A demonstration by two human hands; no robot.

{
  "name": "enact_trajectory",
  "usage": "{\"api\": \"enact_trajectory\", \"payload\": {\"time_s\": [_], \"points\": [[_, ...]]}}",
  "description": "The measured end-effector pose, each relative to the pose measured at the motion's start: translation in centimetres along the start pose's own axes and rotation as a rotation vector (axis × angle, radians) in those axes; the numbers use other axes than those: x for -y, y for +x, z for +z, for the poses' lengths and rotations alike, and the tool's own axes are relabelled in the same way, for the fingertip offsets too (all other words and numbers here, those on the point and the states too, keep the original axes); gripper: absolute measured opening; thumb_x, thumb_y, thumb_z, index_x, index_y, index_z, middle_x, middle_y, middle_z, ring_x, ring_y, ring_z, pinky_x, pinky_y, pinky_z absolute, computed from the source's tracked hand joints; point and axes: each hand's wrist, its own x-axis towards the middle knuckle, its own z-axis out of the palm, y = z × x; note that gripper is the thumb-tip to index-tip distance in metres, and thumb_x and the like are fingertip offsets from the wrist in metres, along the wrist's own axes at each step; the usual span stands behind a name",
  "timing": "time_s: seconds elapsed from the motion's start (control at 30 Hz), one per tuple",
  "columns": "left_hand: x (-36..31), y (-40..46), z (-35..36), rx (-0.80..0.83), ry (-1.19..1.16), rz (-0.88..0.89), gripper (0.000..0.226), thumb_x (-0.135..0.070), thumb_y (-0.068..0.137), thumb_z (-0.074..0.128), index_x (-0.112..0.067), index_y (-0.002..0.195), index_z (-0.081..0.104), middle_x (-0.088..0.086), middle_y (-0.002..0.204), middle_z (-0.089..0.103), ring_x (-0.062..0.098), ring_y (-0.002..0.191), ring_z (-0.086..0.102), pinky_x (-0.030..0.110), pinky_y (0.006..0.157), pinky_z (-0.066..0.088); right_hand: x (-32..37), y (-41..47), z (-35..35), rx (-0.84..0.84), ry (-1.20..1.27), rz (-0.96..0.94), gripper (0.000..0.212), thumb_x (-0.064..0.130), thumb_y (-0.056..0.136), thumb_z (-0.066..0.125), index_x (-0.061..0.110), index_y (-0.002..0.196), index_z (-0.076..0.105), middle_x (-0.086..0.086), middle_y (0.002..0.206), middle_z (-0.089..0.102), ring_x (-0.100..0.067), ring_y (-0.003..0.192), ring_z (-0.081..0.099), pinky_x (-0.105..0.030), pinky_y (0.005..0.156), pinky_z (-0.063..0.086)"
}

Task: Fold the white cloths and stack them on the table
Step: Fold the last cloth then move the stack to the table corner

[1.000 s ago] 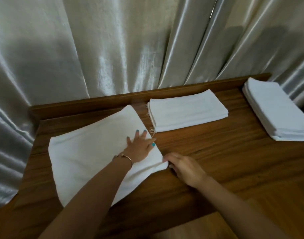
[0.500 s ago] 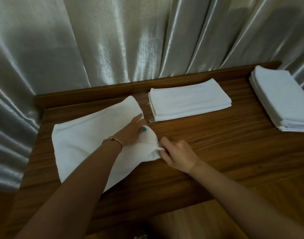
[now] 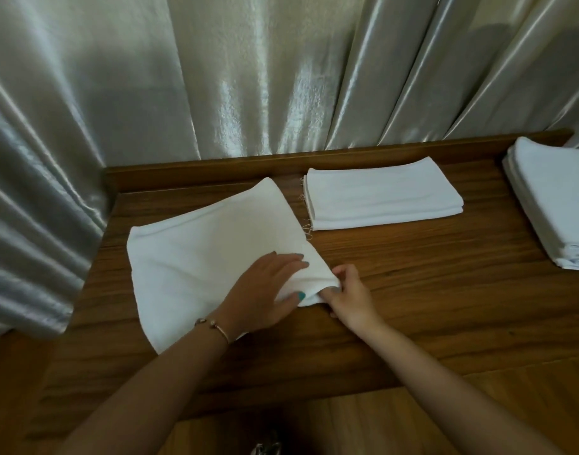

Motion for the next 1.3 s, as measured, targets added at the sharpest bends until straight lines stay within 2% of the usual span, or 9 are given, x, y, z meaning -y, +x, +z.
{"api": "enact_trajectory", "payload": {"time_s": [0.13,0.23,0.43,0.57,0.63,0.8,0.93,1.1,1.3], "points": [[-1.2,-4.6,1.0,0.004,0.180,0.193,0.033,-0.036,0.084,0.060,-0.020,0.112,0.055,0.001,0.117,0.061,0.017,0.110,0.053,0.028,0.101,0.039,1.7,0.1,0.6,-0.012,0.154,0.082,0.020,0.015,0.096,0.054,0.024,0.112,0.045,-0.004,0.091,0.066,-0.017,0.063,0.071,-0.031,0.054,0.061],[-1.0,-6.8,1.1,0.023,0.426,0.247,0.022,-0.021,0.082,0.062,-0.018,0.104,0.060,0.004,0.114,0.064,0.024,0.105,0.059,0.035,0.099,0.036,3.2,0.0,0.0,0.021,0.225,0.103,0.041,0.011,0.099,0.047,0.023,0.137,0.039,-0.007,0.081,0.070,-0.020,0.056,0.072,-0.027,0.047,0.057],[-0.2,-10.5,-3.2,0.283,0.548,-0.156,0.070,-0.024,0.042,0.088,-0.021,0.108,0.068,0.009,0.122,0.064,0.032,0.107,0.063,0.044,0.091,0.052,6.3,-0.2,-1.7,0.095,0.203,0.121,0.050,0.015,0.101,0.044,0.029,0.148,0.031,-0.012,0.079,0.073,-0.019,0.055,0.071,-0.026,0.047,0.055],[0.7,-12.8,-4.5,0.347,0.546,-0.273,0.069,-0.009,0.074,0.070,-0.026,0.134,0.038,0.005,0.148,0.034,0.024,0.124,0.045,0.034,0.099,0.043,7.2,-0.1,-2.4,0.138,0.183,0.154,0.050,0.011,0.101,0.042,0.023,0.148,0.030,-0.014,0.082,0.073,-0.022,0.061,0.072,-0.028,0.050,0.057],[1.2,-14.0,-5.0,0.330,0.488,-0.320,0.063,-0.006,0.084,0.057,-0.026,0.139,0.032,0.001,0.141,0.037,0.020,0.116,0.048,0.032,0.094,0.043,7.3,-0.1,-2.6,0.147,0.181,0.176,0.051,0.012,0.101,0.042,0.020,0.150,0.027,-0.014,0.082,0.073,-0.023,0.064,0.072,-0.029,0.051,0.058],[1.5,-16.2,-5.6,0.337,0.570,-0.309,0.038,-0.030,0.093,0.045,-0.020,0.129,0.046,0.007,0.134,0.048,0.026,0.115,0.051,0.038,0.094,0.044,7.0,0.2,-2.0,0.139,0.138,0.220,0.051,0.010,0.101,0.041,0.015,0.149,0.024,-0.017,0.083,0.072,-0.024,0.067,0.070,-0.035,0.059,0.060],[2.3,-17.1,-5.5,0.477,0.732,-0.272,0.056,-0.029,0.088,0.051,-0.014,0.138,0.034,0.012,0.146,0.029,0.031,0.133,0.030,0.046,0.111,0.028,6.4,0.1,-2.0,0.151,0.014,0.211,0.041,0.015,0.100,0.043,0.013,0.141,0.041,-0.015,0.083,0.074,-0.023,0.067,0.072,-0.031,0.057,0.059],[2.9,-17.4,-5.7,0.558,1.048,-0.165,0.070,-0.031,0.087,0.054,0.001,0.143,0.026,0.020,0.146,0.020,0.041,0.134,0.020,0.059,0.111,0.018,4.9,-0.3,-2.7,0.107,-0.151,0.168,0.044,0.014,0.094,0.054,0.018,0.136,0.043,-0.009,0.086,0.073,-0.022,0.071,0.073,-0.028,0.051,0.055],[2.8,-17.1,-4.5,0.599,1.425,0.033,0.049,-0.023,0.097,0.039,0.005,0.136,0.038,0.025,0.135,0.039,0.040,0.131,0.033,0.054,0.112,0.023,4.1,-1.1,-2.4,0.171,0.063,0.163,0.034,0.012,0.093,0.061,0.018,0.124,0.050,-0.008,0.104,0.069,-0.019,0.081,0.072,-0.026,0.053,0.058]]}}
